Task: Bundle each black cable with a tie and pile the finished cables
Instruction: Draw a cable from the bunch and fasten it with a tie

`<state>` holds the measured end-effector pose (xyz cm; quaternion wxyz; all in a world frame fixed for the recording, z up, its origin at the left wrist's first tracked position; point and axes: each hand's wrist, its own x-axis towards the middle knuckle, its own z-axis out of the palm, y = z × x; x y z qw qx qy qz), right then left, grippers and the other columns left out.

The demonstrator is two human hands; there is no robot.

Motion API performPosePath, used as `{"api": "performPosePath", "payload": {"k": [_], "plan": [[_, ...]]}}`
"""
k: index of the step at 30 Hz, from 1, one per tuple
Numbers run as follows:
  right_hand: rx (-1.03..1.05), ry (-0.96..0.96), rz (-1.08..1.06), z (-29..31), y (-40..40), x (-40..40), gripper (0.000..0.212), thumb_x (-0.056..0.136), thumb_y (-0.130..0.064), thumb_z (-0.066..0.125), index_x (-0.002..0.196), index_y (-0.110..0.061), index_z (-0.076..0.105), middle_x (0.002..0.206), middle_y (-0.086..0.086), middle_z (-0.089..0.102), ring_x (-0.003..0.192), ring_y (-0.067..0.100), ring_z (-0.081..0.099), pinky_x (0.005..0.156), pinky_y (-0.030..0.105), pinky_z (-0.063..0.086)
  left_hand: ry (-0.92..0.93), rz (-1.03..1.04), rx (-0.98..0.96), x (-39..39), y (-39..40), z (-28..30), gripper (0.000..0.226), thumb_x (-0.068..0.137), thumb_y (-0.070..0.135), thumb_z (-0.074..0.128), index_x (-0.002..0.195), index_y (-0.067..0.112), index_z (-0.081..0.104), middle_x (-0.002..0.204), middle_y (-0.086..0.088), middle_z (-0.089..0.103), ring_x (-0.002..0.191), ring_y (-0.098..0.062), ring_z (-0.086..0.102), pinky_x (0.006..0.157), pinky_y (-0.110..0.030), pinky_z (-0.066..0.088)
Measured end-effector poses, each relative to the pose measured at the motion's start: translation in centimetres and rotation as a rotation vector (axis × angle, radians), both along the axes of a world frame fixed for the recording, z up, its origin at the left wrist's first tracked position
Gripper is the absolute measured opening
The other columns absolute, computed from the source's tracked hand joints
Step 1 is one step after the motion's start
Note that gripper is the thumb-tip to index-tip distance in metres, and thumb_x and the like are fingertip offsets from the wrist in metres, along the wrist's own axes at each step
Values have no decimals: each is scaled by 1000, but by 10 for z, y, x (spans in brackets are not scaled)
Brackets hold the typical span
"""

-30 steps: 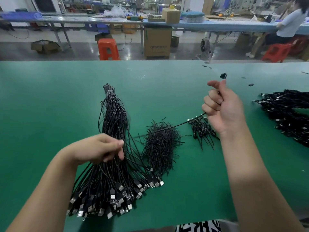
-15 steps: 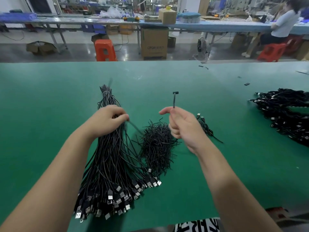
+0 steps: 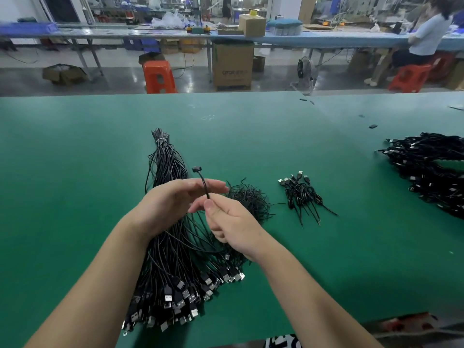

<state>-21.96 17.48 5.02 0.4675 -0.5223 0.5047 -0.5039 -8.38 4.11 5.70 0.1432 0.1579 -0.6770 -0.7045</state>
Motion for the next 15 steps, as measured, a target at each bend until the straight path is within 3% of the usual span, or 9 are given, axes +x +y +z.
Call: {"api": "performPosePath", "payload": {"k": [2, 5, 10, 15], "plan": [[24, -71, 32, -2, 1, 3, 33, 111, -24, 36, 90, -28, 62, 56, -14, 32, 48, 6, 25, 45, 19, 23, 110, -100, 45, 2, 12, 8, 51, 99, 31, 41, 136, 0, 58, 142, -22, 55, 136, -34, 50, 105, -33, 44], [47, -94, 69, -4, 3, 5, 33, 110, -24, 38, 79, -21, 48, 58, -13, 33, 48, 7, 24, 46, 22, 21, 131, -47, 11, -3, 21, 9, 50, 101, 34, 40, 135, 3, 60, 142, -19, 56, 136, -35, 50, 107, -38, 45], [18, 7, 102, -5, 5, 7, 34, 110, -22, 36, 97, 7, 48, 55, -16, 33, 48, 5, 25, 46, 18, 24, 99, 38, 68, -7, 23, 8, 46, 101, 35, 40, 130, 11, 66, 139, -14, 60, 133, -33, 53, 112, -50, 40], [20, -53, 149, -6, 6, 7, 31, 111, -26, 35, 99, -22, 64, 61, -5, 26, 51, 10, 21, 47, 25, 19, 127, 16, 256, -8, 27, 12, 53, 97, 35, 35, 127, 6, 67, 137, -17, 61, 129, -32, 57, 101, -33, 50]]}}
